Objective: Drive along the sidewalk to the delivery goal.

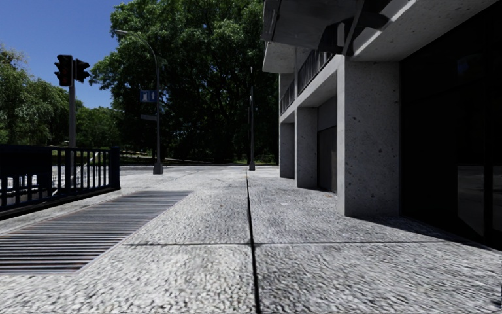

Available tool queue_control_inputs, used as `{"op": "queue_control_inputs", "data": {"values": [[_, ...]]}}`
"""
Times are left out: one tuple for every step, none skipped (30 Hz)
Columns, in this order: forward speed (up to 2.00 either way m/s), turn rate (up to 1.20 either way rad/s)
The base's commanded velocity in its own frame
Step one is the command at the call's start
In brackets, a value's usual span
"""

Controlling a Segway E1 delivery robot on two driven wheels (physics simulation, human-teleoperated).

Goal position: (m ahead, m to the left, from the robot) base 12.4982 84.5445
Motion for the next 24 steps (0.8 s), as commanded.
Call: {"op": "queue_control_inputs", "data": {"values": [[2.0,0.0],[2.0,0.0],[2.0,0.0],[2.0,0.0],[2.0,0.0],[2.0,0.0],[2.0,0.0],[2.0,0.0],[2.0,0.0],[2.0,0.0],[2.0,0.0],[2.0,0.0],[2.0,0.0],[2.0,0.0],[2.0,0.0],[2.0,0.0],[2.0,0.0],[2.0,0.0],[2.0,0.0],[2.0,0.0],[2.0,0.0],[2.0,0.0],[2.0,0.0],[2.0,0.0]]}}
